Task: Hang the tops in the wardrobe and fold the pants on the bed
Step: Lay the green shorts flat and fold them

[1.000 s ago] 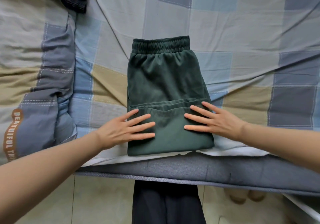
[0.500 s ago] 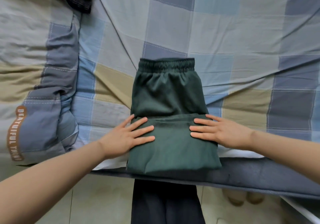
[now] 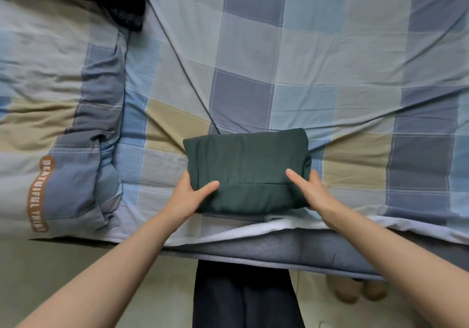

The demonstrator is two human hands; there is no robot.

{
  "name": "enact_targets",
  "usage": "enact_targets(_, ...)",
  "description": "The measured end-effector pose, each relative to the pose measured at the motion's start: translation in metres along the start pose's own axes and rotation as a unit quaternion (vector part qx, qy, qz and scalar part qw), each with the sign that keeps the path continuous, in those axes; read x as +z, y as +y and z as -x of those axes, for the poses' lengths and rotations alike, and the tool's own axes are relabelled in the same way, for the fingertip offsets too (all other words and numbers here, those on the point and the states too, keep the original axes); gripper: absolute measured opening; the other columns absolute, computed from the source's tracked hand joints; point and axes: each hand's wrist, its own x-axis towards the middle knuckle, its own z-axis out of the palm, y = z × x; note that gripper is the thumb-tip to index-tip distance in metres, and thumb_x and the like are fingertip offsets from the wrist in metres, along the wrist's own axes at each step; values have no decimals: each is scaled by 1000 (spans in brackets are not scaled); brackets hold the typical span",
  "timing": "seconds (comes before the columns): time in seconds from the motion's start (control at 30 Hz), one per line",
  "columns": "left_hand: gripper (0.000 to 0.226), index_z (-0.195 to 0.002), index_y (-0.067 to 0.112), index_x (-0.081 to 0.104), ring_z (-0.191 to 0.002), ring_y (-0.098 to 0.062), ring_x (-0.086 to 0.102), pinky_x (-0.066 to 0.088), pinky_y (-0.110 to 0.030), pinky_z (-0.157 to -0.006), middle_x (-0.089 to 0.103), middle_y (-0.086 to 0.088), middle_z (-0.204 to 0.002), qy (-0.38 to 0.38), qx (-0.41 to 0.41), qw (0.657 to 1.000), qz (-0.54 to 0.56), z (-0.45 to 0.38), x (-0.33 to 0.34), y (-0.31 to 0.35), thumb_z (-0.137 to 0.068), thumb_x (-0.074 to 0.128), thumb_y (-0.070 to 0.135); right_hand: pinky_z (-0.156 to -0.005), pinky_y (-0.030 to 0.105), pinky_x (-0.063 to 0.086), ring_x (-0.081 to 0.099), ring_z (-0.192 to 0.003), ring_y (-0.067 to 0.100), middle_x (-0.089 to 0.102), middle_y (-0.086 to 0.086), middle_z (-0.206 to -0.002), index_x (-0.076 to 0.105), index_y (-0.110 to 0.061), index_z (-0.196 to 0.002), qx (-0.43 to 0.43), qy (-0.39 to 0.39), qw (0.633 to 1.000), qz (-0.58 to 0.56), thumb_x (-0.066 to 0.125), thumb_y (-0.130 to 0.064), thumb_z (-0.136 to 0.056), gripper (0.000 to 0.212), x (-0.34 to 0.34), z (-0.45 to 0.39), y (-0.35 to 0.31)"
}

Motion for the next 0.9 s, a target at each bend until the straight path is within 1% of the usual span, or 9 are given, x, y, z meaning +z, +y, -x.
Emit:
enact_targets(0.1,25,-121,16,57,-110,-11,58,43,-15,-86,65,11,-113,129,61,989,-35,1,20,3,-97,57,23,-88,31,39,53,-112,27,56,5,-117,46,-10,-123,-77,138,985,70,53,-41,-95,42,21,-7,-6)
enact_targets(0.2,18,-113,26,61,-100,3,60,41,-3,-76,64,23,-105,183,124,975,11,7,22,5,-103,46,26,-76,27,36,57,-102,23,61,1,-103,55,-18,-105,-211,194,958,16,40,-27,-102,18,12,-6,-4)
enact_targets(0.27,20,-97,27,62,-84,10,60,43,-8,-71,65,26,-90,190,123,974,24,6,22,0,-104,44,29,-81,29,44,58,-98,15,64,-1,-105,58,-20,-106,-226,186,956,-21,37,-27,-103,22,4,-5,1)
enact_targets(0.37,37,-72,6,54,-65,-20,46,35,-29,-65,53,-4,-66,222,12,975,15,-8,20,-16,-103,42,24,-81,34,41,57,-101,26,64,10,-108,58,-9,-106,-133,188,972,36,36,-24,-103,26,-1,-14,18)
enact_targets(0.43,35,-81,1,59,-75,-33,51,41,-34,-73,60,-15,-75,263,-62,963,1,-16,17,-24,-102,39,21,-88,37,40,54,-108,32,60,15,-116,53,-4,-118,-54,229,970,61,37,-21,-101,29,-4,-21,24)
enact_targets(0.53,35,-100,11,56,-92,-30,56,42,-40,-81,65,-7,-94,309,-43,949,-34,-17,16,-24,-104,33,37,-93,36,36,50,-114,28,56,7,-120,41,-14,-135,-93,305,946,56,37,-30,-98,41,-4,-22,16)
enact_targets(0.7,37,-124,31,44,-101,-11,54,39,-30,-84,60,10,-113,218,44,975,-5,-4,48,-14,-95,48,53,-115,42,20,28,-138,30,33,10,-150,17,-23,-152,-140,234,954,122,40,-41,-98,61,28,-20,12)
enact_targets(0.8,42,-126,29,45,-100,-12,56,41,-30,-86,61,14,-111,232,32,972,11,-6,56,-14,-91,58,48,-108,41,26,32,-135,30,28,9,-152,7,-30,-152,-120,226,956,145,43,-49,-95,70,37,-21,11)
enact_targets(0.9,39,-122,24,52,-99,-14,58,42,-29,-84,62,14,-102,253,12,966,47,-9,51,-11,-90,65,42,-99,35,35,45,-127,25,44,0,-145,16,-32,-149,-137,211,961,115,50,-46,-93,67,34,-16,11)
